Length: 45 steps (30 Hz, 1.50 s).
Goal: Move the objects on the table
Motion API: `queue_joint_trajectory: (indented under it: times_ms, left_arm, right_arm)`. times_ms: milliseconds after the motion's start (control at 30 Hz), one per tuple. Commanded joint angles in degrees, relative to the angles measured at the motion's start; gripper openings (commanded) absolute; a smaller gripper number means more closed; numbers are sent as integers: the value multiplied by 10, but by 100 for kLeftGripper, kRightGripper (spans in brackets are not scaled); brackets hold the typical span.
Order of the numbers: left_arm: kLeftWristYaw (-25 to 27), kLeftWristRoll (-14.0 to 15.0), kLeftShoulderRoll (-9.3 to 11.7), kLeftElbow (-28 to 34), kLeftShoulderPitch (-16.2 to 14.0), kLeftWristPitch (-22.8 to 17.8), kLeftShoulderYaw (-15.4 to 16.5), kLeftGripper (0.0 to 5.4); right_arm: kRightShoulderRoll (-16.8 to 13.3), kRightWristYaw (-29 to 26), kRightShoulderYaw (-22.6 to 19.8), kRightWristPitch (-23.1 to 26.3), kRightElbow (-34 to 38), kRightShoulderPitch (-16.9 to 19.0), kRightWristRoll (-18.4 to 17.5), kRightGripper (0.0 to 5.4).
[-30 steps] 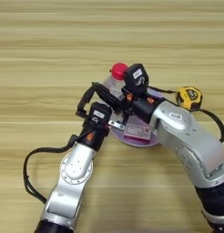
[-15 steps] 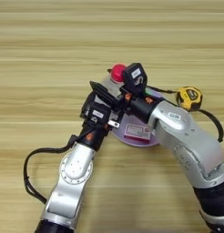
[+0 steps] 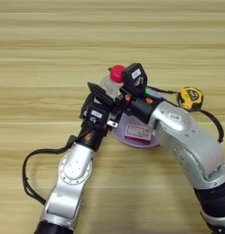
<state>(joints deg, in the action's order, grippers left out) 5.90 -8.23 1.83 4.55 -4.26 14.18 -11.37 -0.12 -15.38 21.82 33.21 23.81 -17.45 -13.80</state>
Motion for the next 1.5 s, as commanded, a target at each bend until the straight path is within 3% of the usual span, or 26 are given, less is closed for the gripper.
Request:
queue_joint_trajectory:
  times_ms: [33,367,500,733,1067,1333,1500]
  left_arm:
    - [-9,15,-3,4,8,0,16,317]
    - [-8,18,-3,0,10,1,22,315]
    - [-10,23,-2,-9,14,2,28,315]
    - [-17,32,-2,-7,15,5,47,315]
    - [-39,74,0,-41,28,13,118,315]
    - [-39,103,4,-107,46,36,157,315]
    - [-39,102,6,-145,57,49,164,315]
  right_arm:
    - [-5,-15,10,-19,11,11,1,419]
    - [8,-31,-1,-73,29,11,-6,537]
    - [13,-30,-24,-91,29,3,-10,540]
    - [-4,-15,-75,-135,-12,-25,20,540]
    - [-26,-14,-152,-152,-41,-24,4,540]
    - [-31,-13,-169,-161,-52,-12,2,540]
    - [-34,-13,-173,-165,-55,-5,3,540]
